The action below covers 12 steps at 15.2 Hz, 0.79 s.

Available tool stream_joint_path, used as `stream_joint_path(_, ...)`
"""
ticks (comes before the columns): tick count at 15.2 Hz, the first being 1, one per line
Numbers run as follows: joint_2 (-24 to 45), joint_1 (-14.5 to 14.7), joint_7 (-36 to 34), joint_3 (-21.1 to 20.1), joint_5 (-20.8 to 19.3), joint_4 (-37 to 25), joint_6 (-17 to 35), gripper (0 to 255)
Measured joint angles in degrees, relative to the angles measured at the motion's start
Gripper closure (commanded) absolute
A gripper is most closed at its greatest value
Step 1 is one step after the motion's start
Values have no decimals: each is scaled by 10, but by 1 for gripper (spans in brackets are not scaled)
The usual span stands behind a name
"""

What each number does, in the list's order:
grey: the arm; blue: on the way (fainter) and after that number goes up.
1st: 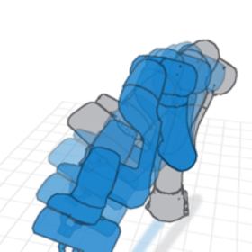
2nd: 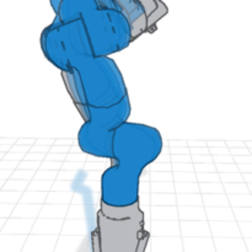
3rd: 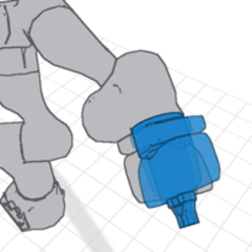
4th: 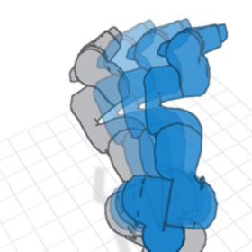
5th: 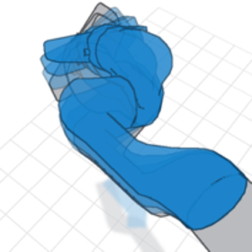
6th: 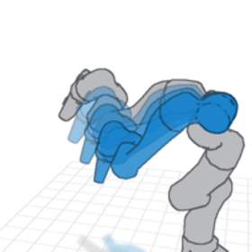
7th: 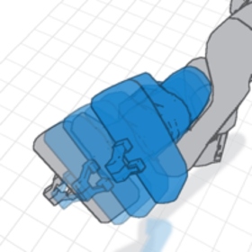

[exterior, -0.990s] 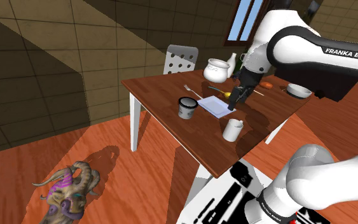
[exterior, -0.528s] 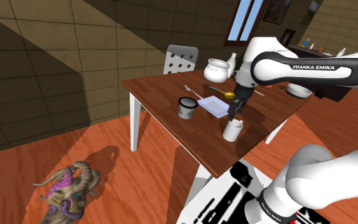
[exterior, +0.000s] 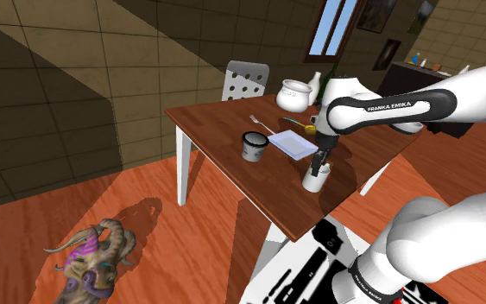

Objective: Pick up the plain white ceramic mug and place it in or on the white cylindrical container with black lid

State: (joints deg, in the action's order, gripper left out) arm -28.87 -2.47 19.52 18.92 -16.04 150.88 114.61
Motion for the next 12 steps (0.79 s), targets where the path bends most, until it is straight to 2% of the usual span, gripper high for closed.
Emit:
stream_joint_path(7, 33, -5, 6, 16, -13, 33, 64, 0)
stream_joint_path(12, 38, -5, 5, 17, -13, 36, 71, 0)
